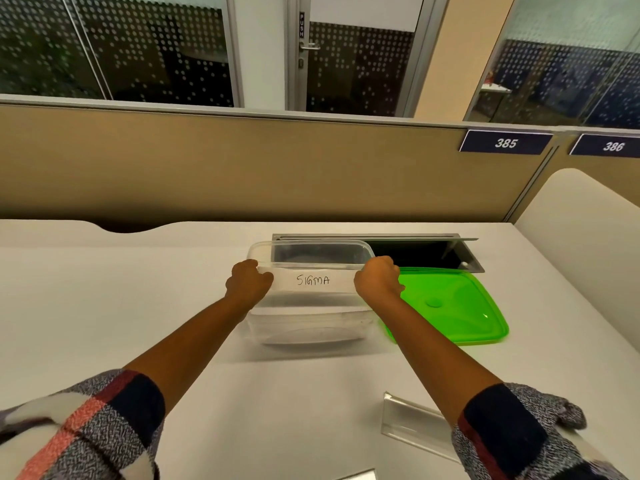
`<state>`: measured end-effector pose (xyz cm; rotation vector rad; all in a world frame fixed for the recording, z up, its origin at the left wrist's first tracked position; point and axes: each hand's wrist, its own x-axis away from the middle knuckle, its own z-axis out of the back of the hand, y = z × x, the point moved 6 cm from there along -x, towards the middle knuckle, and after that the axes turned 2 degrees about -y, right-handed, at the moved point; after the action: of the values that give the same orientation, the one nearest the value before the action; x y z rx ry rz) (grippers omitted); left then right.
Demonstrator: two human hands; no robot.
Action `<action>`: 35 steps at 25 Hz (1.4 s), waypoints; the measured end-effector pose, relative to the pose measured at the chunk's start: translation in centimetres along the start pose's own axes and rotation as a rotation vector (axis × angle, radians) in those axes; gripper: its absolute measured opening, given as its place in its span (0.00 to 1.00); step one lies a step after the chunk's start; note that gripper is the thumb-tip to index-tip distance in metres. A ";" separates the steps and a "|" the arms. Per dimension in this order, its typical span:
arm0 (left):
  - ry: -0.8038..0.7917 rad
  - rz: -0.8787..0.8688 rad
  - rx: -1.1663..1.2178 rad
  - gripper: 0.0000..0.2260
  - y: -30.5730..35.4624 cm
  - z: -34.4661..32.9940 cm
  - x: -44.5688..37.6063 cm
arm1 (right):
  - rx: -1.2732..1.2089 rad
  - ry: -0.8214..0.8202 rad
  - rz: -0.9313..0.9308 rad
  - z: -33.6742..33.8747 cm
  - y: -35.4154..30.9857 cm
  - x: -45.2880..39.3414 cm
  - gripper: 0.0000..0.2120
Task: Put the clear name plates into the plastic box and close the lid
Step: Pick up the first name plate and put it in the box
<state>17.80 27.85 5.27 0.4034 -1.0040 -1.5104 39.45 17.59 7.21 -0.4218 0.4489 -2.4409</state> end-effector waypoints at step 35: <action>0.098 -0.281 -0.502 0.27 2.3 2.5 7.6 | -0.148 0.028 0.475 5.5 1.4 6.6 0.15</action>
<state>15.71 21.91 10.64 0.2606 -0.4752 -1.9085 37.31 11.27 12.79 -0.3001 0.6619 -1.9633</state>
